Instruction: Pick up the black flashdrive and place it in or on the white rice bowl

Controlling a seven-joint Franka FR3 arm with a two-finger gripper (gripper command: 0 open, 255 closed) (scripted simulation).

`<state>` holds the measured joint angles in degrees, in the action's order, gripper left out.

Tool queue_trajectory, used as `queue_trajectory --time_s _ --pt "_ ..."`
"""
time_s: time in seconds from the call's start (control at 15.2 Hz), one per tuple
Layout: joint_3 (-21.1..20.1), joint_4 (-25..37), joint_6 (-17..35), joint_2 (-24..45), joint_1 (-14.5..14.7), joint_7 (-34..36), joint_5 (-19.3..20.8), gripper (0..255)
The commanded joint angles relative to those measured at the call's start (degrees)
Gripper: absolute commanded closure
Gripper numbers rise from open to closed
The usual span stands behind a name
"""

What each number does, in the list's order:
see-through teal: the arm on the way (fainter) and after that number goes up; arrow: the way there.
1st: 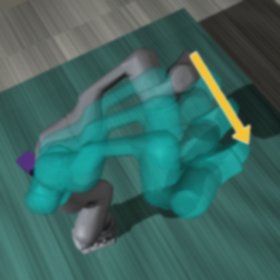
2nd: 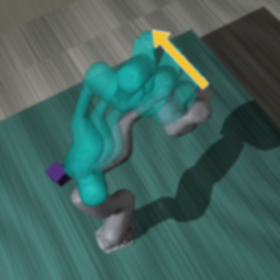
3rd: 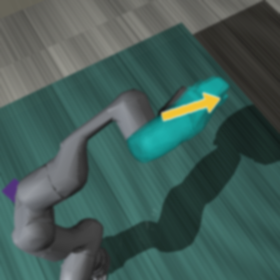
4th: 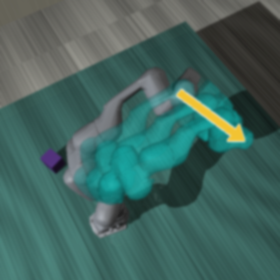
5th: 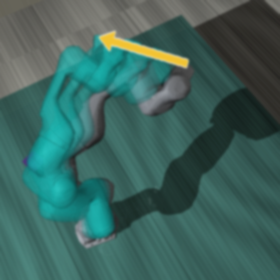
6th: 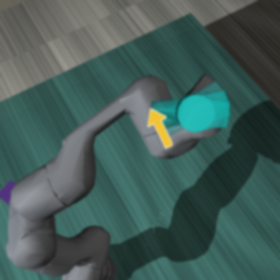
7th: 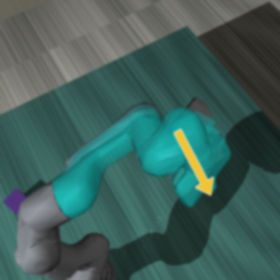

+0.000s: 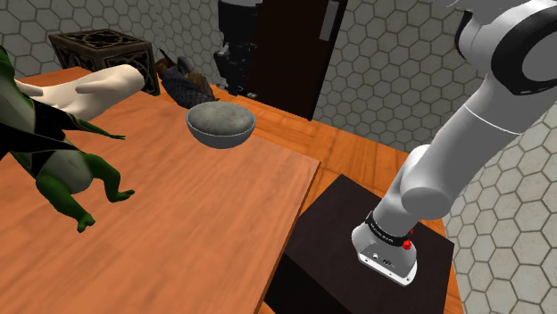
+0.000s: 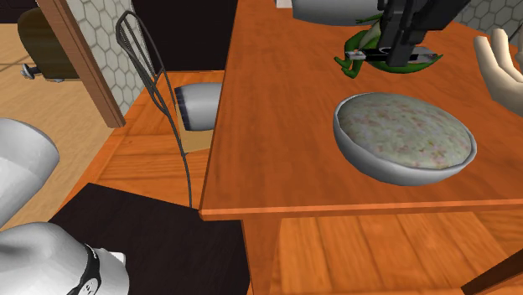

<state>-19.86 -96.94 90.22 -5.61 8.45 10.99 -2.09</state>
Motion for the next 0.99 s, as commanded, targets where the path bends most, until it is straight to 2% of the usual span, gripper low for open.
queue_trajectory --time_s 0.0,0.07,0.92 --pt "-0.16 5.72 -0.91 5.08 -0.19 0.14 1.71 255" --pt "-0.28 9.39 -1.62 8.23 -0.11 0.32 2.79 255" --pt "0.01 -2.64 8.85 6.56 -0.29 -0.1 2.22 255"
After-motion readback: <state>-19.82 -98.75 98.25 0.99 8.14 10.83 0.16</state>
